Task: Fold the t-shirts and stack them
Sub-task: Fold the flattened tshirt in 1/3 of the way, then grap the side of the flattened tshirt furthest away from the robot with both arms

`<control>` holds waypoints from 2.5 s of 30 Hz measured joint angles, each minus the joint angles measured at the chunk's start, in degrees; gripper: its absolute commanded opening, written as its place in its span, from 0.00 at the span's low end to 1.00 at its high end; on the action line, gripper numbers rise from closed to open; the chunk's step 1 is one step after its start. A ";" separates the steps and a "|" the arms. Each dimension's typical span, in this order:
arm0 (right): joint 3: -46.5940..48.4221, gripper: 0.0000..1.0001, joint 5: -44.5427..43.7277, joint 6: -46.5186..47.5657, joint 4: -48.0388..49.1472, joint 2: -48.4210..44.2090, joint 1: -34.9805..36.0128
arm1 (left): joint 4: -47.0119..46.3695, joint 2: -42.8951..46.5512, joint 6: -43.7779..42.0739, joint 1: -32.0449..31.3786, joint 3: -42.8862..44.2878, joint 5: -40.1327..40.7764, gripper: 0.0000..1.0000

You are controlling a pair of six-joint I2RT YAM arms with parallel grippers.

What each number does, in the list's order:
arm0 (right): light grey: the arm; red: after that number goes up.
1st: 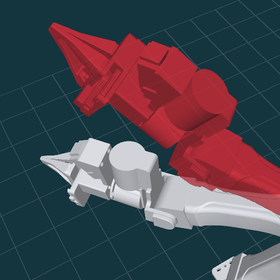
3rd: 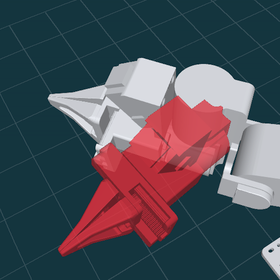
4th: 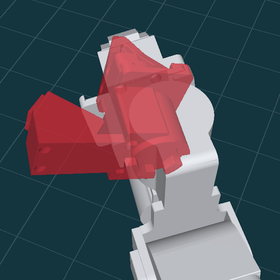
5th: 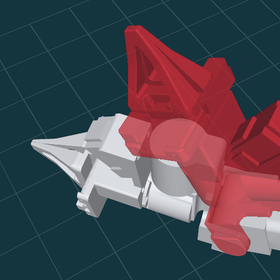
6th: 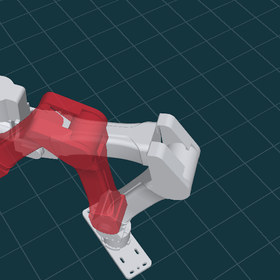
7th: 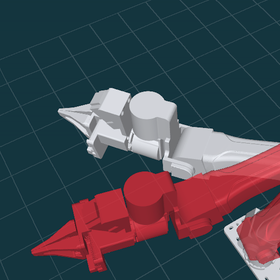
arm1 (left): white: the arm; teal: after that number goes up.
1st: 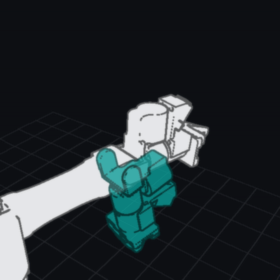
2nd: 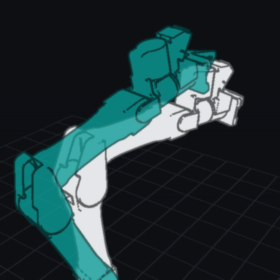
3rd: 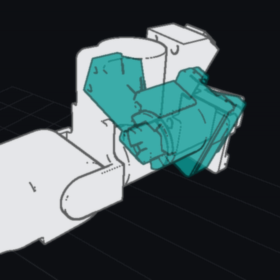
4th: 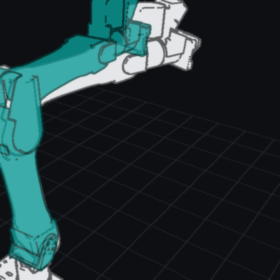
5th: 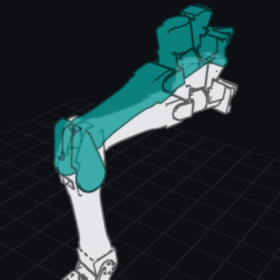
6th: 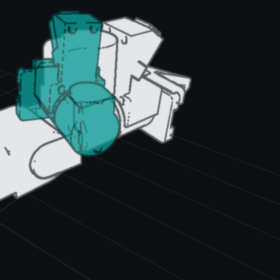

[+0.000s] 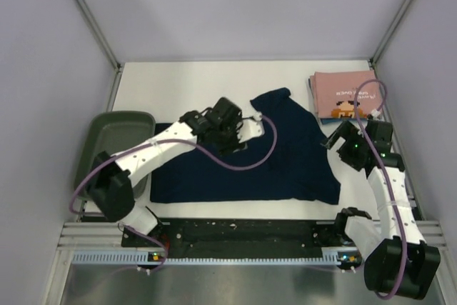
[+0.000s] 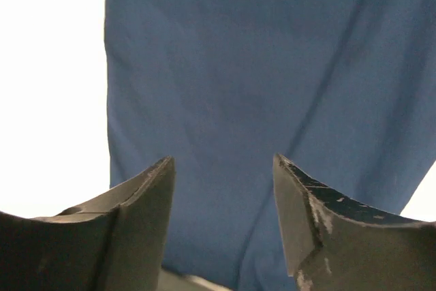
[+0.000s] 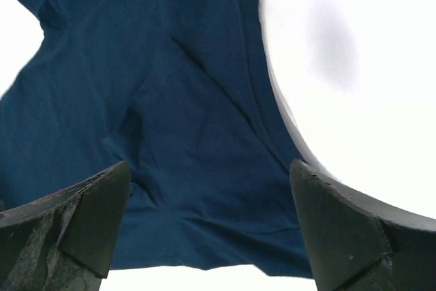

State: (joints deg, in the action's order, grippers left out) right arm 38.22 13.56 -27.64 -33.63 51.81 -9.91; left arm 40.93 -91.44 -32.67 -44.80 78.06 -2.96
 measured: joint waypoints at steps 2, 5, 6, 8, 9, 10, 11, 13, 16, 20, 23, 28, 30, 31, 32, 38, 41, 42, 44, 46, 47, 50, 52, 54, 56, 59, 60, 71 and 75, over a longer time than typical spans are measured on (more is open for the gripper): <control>-0.37 0.99 -0.22 -3.34 -1.97 -0.74 -0.81 | 2.14 4.63 -2.43 0.76 -8.07 2.12 0.69; -0.79 0.99 -0.74 -9.07 -4.48 -1.90 -1.14 | 6.95 8.50 -4.31 3.69 -16.70 3.45 0.70; -1.25 0.99 -1.20 -11.78 -5.60 -2.75 -1.14 | 8.02 9.46 -4.59 4.87 -18.78 3.91 0.70; -2.29 0.98 -2.32 -17.31 -8.85 -4.74 -1.16 | 9.44 11.26 -4.59 7.06 -21.84 4.39 0.70; -2.64 0.98 -2.95 -19.76 -10.80 -5.73 -1.16 | 9.79 11.93 -4.55 8.00 -22.86 4.52 0.70; -2.95 0.98 -3.82 -22.36 -13.14 -6.88 -1.16 | 10.05 12.85 -4.44 9.11 -24.15 4.57 0.70; -3.02 0.98 -4.96 -24.79 -15.78 -8.17 -1.16 | 10.32 13.40 -4.33 9.84 -24.94 4.59 0.70; -3.04 0.97 -7.08 -29.00 -20.13 -11.52 -1.16 | 10.38 14.38 -4.13 11.67 -26.53 4.57 0.70; -3.39 0.87 -9.60 -34.58 -25.77 -17.03 -1.16 | 10.25 14.60 -3.93 13.81 -28.46 5.07 0.69; -9.81 0.76 -9.84 -42.23 -26.21 -19.47 -1.16 | 10.10 14.53 -3.85 15.96 -30.80 6.34 0.69; -15.43 0.71 -9.42 -45.72 -25.53 -15.23 -1.16 | 9.90 14.51 -3.78 16.31 -31.98 6.29 0.69; -16.41 0.03 -11.72 -48.17 -24.17 -8.79 -1.20 | 9.81 14.51 -3.74 16.31 -34.01 5.75 0.69; -16.39 0.00 -12.48 -48.65 -23.28 -7.56 -1.75 | 9.86 14.51 -3.72 16.31 -34.05 5.20 0.69; -16.37 0.00 -12.76 -48.78 -22.73 -6.95 -2.49 | 9.88 14.51 -3.78 16.31 -34.05 4.76 0.69; -16.33 0.00 -12.85 -48.68 -22.34 -6.23 -3.65 | 9.94 14.51 -3.89 16.31 -34.12 3.96 0.70; -13.94 0.00 -14.14 -43.39 -21.51 -1.29 -17.05 | 11.19 15.04 -6.56 16.28 -36.02 -1.36 0.75; -12.35 0.00 -16.04 -39.36 -21.27 0.92 -25.38 | 12.81 16.11 -8.20 16.00 -36.65 -5.09 0.76; -11.82 0.00 -16.65 -38.23 -21.22 1.62 -27.28 | 13.22 16.46 -8.59 15.78 -36.72 -6.23 0.76; -11.02 0.00 -17.59 -36.72 -21.14 2.86 -29.18 | 13.88 16.98 -9.42 14.93 -36.74 -8.55 0.76; -10.56 0.00 -18.36 -35.60 -20.76 3.89 -29.68 | 13.99 17.05 -9.53 13.62 -36.96 -10.45 0.75; -10.36 0.00 -18.60 -35.17 -20.76 4.33 -29.75 | 13.97 17.03 -9.49 12.83 -37.20 -11.56 0.75; -10.01 0.00 -19.15 -33.55 -20.63 5.18 -31.23 | 14.08 16.61 -9.29 10.32 -37.97 -13.57 0.74; -9.92 0.32 -19.58 -32.30 -20.35 5.27 -33.29 | 14.25 15.74 -9.27 9.38 -38.01 -14.10 0.74; -9.92 0.62 -19.82 -30.99 -20.31 5.25 -35.78 | 14.60 14.86 -9.27 9.11 -37.99 -14.21 0.74; -9.57 0.80 -20.83 -28.68 -20.50 5.18 -37.18 | 15.47 14.78 -9.27 9.14 -37.62 -14.19 0.75; -7.04 0.90 -22.05 -25.64 -20.72 3.96 -37.48 | 18.49 14.97 -9.27 10.05 -34.29 -14.62 0.76; -5.99 0.90 -22.16 -24.98 -20.65 3.26 -37.51 | 19.43 15.10 -9.25 10.88 -32.20 -14.91 0.77; 2.69 0.80 2.36 -11.85 -1.95 2.54 -27.21 | 18.03 1.81 -6.84 33.16 -2.97 -14.51 0.73; 13.62 0.79 3.63 -3.15 2.67 9.11 -9.05 | 16.41 -8.15 -5.46 38.12 3.96 -12.17 0.73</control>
State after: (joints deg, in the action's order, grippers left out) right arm 51.83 17.19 -30.79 -30.96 60.93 -18.96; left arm 57.34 -99.59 -38.13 -6.68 82.02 -15.14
